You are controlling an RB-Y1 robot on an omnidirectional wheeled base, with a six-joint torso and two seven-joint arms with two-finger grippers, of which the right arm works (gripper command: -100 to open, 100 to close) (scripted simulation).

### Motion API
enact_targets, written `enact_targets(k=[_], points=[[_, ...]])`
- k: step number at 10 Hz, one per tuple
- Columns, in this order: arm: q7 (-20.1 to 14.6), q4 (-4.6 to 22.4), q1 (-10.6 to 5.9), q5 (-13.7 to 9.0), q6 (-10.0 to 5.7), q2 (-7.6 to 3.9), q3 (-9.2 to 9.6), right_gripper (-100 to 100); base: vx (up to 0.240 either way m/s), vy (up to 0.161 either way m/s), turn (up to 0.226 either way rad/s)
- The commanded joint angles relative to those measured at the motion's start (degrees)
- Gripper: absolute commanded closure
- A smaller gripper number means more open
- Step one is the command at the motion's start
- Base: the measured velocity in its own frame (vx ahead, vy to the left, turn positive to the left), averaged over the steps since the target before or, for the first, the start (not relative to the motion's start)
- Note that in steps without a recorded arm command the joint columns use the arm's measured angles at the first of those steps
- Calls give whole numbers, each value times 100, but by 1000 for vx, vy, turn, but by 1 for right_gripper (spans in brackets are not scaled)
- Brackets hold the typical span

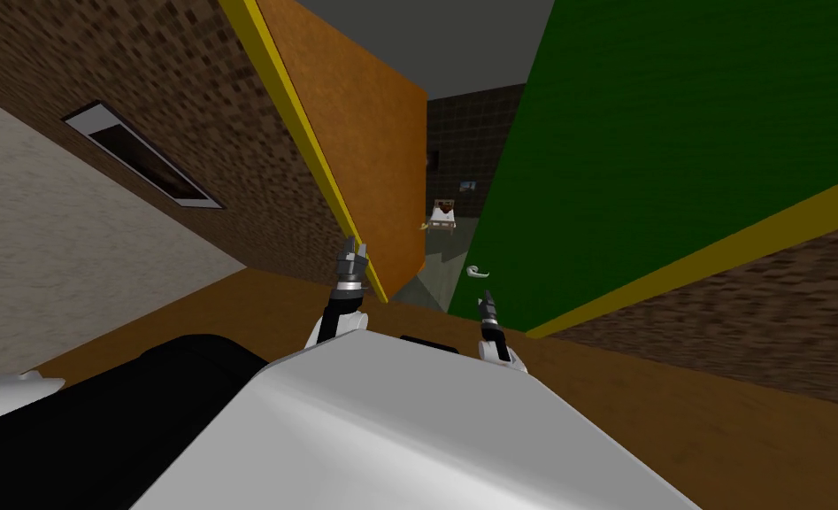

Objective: Push the door open

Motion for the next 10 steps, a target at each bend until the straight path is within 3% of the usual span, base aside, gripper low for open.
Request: enact_targets(k=[1,3,5,10], points=[[-2,178,-71,-6,-42,-4,0,-100,80,-40,25],[-7,306,-118,-10,-68,-13,1,-100,63,-21,22],[4,249,-93,-14,-42,-8,-14,-100,75,-14,12],[49,322,-135,-36,-48,24,-83,-100,194,-19,28]])
